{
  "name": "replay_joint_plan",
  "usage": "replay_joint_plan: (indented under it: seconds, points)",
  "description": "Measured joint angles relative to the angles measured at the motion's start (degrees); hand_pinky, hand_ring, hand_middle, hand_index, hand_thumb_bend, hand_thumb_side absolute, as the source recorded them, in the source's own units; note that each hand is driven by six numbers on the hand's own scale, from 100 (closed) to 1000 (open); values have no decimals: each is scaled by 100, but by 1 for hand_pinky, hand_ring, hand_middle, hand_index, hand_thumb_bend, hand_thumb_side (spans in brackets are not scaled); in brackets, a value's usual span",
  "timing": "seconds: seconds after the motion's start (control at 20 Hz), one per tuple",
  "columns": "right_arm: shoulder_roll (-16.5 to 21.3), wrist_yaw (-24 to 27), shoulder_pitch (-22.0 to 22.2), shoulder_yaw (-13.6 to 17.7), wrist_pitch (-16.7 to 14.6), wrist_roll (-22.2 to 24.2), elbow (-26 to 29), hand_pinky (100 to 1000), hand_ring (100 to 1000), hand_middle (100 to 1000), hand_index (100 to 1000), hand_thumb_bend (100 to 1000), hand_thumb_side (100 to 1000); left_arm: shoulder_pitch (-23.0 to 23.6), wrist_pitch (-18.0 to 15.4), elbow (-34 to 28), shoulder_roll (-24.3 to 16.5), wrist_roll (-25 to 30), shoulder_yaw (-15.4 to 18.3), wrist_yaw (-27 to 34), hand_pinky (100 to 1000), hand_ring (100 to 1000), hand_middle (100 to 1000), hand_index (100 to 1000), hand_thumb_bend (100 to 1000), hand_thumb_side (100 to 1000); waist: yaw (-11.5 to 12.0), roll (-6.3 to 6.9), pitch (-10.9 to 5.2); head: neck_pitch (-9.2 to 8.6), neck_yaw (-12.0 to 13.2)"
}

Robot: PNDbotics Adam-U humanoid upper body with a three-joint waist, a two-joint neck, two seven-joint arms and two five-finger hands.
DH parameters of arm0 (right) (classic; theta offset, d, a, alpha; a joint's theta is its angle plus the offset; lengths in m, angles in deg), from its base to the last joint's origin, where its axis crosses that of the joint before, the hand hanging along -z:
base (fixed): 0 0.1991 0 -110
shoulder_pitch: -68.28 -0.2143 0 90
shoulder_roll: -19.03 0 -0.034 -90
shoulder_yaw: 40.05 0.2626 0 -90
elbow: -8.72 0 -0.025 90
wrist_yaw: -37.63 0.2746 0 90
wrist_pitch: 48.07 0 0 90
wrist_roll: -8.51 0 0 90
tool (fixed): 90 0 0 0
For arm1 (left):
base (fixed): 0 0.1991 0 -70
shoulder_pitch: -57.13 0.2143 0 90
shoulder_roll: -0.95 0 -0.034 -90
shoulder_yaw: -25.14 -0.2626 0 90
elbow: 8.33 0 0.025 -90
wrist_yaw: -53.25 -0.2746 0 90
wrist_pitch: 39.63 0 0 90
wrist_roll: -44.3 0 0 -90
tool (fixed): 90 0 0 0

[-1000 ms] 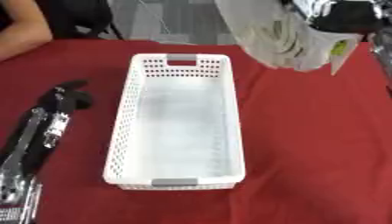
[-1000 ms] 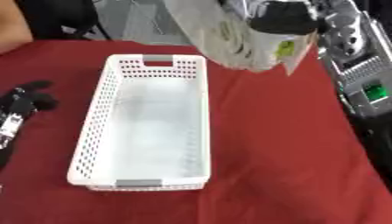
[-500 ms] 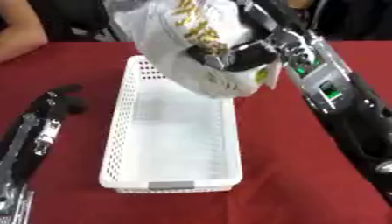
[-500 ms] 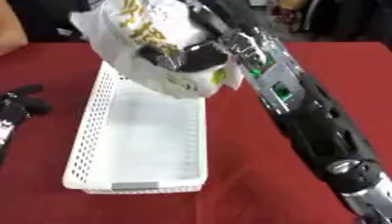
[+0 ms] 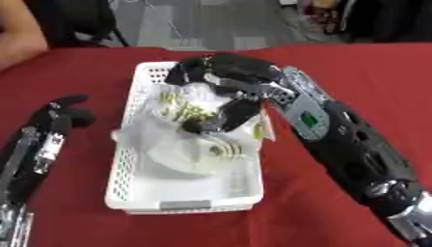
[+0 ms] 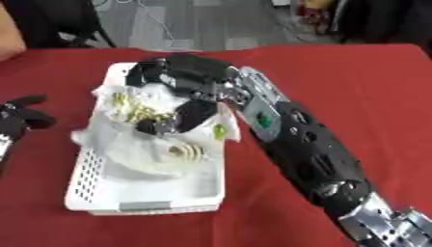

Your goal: Pick up objects on the table and place them in the box.

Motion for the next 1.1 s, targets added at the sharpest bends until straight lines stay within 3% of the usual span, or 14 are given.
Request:
replay_joint_plan:
  seconds: [0.1, 0.35, 0.55, 0.7, 0.75, 1.1]
  points:
    - [98, -66, 99, 125, 80, -351, 327, 967, 1000, 1000, 1000, 722, 958, 0, -1, 0, 0, -2, 2, 0, 742, 664, 860, 733, 100, 853, -28, 3, 0, 0, 10]
    - [523, 75, 640, 559, 727, -2507, 1400, 895, 956, 998, 1000, 632, 1000, 2, 2, 0, 0, -30, 8, -3, 742, 665, 860, 733, 100, 854, -98, 10, -1, 1, 128]
    - [941, 353, 1260, 923, 1261, -3625, 2204, 884, 946, 992, 1000, 620, 1000, 8, -1, 1, 0, -47, 17, -5, 743, 665, 861, 732, 100, 856, -121, 12, -9, 1, 181]
    - [1229, 530, 1731, 1230, 1575, -4019, 2744, 881, 945, 991, 1000, 601, 1000, 35, -1, 2, 0, -48, 23, -6, 743, 665, 861, 732, 100, 857, -146, 26, -10, 1, 213]
    - [1315, 556, 1903, 1343, 1668, -4111, 2905, 874, 941, 988, 1000, 542, 1000, 45, -1, 2, 0, -48, 23, -7, 743, 666, 861, 732, 100, 858, -152, 34, -10, 1, 228]
    - [1642, 364, 3259, 2156, 2335, -4412, 3669, 788, 904, 968, 1000, 637, 979, 49, 12, 3, 0, -70, 46, -22, 743, 666, 862, 732, 100, 866, -228, 48, -10, 0, 311]
